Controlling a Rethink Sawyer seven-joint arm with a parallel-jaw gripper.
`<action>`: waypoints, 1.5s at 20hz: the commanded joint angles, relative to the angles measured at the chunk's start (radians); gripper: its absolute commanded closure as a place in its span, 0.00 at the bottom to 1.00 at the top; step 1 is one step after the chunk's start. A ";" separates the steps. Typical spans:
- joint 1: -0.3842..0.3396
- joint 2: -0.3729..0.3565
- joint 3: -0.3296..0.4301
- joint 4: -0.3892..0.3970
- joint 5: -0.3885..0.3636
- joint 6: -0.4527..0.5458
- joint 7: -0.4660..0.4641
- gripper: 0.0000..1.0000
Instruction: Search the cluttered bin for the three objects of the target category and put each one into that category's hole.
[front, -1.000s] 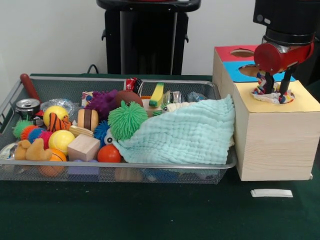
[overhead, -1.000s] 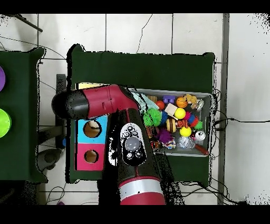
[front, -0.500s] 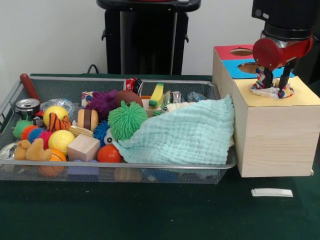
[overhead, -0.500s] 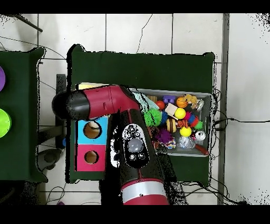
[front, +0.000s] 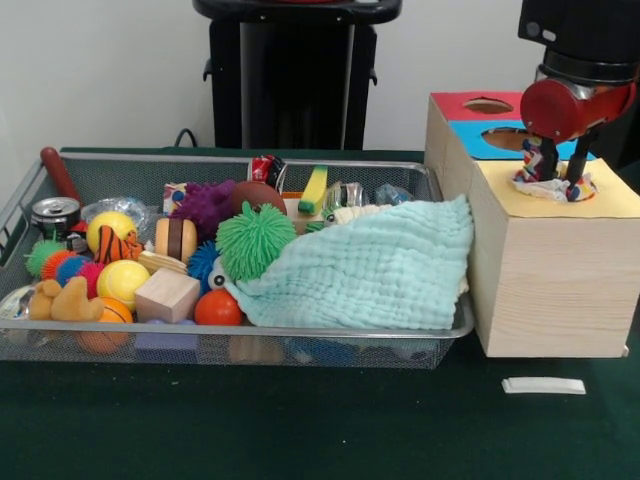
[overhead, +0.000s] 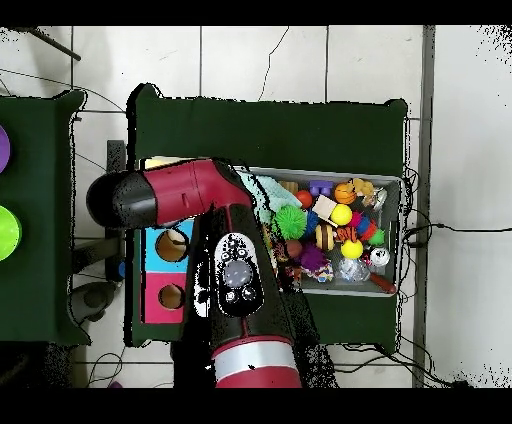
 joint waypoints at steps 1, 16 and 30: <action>0.017 -0.030 -0.033 -0.085 -0.016 0.176 0.134 0.00; 0.025 -0.013 -0.041 -0.108 -0.010 0.208 0.117 1.00; 0.009 0.026 -0.006 -0.069 0.018 0.136 0.123 1.00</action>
